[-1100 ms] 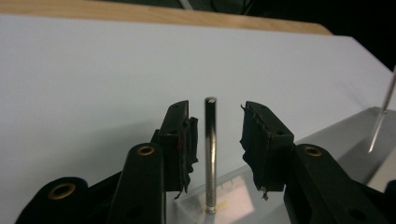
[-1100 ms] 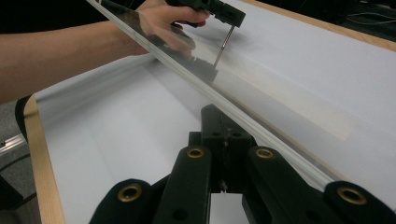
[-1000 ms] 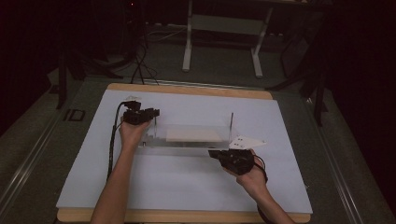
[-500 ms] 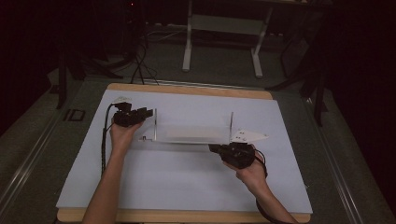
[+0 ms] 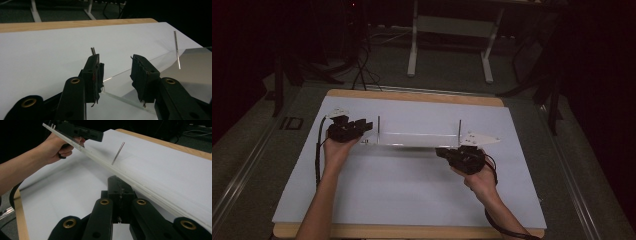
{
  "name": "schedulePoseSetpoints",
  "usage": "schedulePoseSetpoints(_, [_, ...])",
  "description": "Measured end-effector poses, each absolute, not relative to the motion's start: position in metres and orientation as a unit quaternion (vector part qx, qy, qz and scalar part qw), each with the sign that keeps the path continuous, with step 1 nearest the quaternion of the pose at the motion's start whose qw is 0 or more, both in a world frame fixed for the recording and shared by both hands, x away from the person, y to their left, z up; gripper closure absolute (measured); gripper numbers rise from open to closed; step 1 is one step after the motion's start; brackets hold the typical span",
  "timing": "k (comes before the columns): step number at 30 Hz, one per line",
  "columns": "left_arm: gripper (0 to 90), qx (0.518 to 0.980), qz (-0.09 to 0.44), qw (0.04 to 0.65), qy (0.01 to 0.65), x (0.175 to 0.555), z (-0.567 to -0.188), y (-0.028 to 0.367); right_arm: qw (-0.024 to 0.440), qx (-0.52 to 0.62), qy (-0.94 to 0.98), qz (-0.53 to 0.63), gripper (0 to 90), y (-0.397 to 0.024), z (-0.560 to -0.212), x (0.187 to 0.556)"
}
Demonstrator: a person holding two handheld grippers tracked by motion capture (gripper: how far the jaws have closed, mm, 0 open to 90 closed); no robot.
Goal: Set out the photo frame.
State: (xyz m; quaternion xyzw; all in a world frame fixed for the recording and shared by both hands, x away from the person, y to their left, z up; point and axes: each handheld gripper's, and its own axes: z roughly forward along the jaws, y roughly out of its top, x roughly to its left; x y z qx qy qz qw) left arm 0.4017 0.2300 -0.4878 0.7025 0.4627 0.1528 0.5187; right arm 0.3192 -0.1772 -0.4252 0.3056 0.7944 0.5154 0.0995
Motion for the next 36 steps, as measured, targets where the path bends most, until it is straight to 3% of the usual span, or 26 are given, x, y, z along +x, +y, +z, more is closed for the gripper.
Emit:
schedulePoseSetpoints(28, [57.7, 0.722, 0.176, 0.523, 0.418, 0.367, -0.480, 0.248, 0.115, 0.326, 0.783, 0.517, 90.0, -0.180, -0.408, 0.344])
schedulePoseSetpoints(36, [54.4, 0.736, 0.180, 0.533, 0.377, 0.360, -0.481, 0.242, 0.116, 0.327, 0.783, 0.516, 90.0, -0.179, -0.404, 0.349])
